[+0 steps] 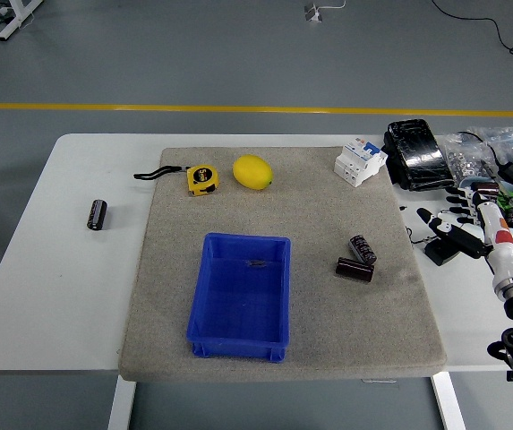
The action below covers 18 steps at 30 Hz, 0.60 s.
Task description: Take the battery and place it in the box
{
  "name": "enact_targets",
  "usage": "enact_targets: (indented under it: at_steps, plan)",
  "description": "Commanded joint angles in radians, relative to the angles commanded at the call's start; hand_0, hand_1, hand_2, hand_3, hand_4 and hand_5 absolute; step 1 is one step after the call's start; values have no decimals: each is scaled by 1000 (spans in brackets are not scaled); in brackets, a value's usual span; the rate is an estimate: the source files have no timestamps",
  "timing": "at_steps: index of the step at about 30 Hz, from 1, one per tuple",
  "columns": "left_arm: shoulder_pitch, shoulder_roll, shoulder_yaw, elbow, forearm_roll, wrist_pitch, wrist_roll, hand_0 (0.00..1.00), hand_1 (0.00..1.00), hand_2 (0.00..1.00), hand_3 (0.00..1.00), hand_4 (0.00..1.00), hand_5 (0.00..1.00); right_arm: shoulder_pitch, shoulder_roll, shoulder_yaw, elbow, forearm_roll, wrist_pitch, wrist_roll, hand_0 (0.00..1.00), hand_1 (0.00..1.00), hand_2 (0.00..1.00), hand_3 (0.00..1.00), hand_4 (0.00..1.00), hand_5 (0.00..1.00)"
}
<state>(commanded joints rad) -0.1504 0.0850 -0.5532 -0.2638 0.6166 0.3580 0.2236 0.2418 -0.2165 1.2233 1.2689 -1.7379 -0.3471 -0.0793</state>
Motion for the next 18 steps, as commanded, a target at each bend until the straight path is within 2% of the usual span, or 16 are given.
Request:
enact_targets:
  at_steps: [2, 3, 8, 9, 14, 15, 18]
  plan:
    - [1, 1, 0, 0, 2, 0, 1, 671, 574, 615, 653, 641, 769, 7, 0, -18, 0, -45, -10, -12, 607, 603, 646, 696, 998, 409]
    - [2, 1, 0, 0, 2, -1, 2, 670, 574, 614, 653, 643, 770, 12, 1, -33, 0, -76, -18, -22, 522, 539, 550, 589, 998, 360]
    - [6, 3, -5, -1, 12, -3, 9, 670, 574, 614, 653, 643, 770, 48, 15, -128, -20, -213, -51, -84, 522, 539, 550, 589, 998, 360]
    - [7, 4, -6, -2, 16, -3, 11, 670, 573, 613, 653, 642, 769, 56, 19, -144, -27, -226, -55, -96, 469, 488, 497, 523, 998, 344]
    - [10, 7, -8, -4, 30, -7, 21, 670, 573, 613, 653, 642, 769, 101, 42, -213, -72, -265, -72, -158, 469, 488, 497, 523, 998, 344]
    - [10, 8, -8, -4, 30, -8, 21, 663, 572, 609, 653, 643, 769, 107, 44, -220, -78, -266, -73, -165, 443, 459, 468, 499, 998, 348]
    - [10, 11, -13, -4, 42, -9, 27, 663, 572, 609, 653, 643, 769, 137, 54, -255, -110, -266, -64, -196, 443, 459, 468, 499, 998, 348]
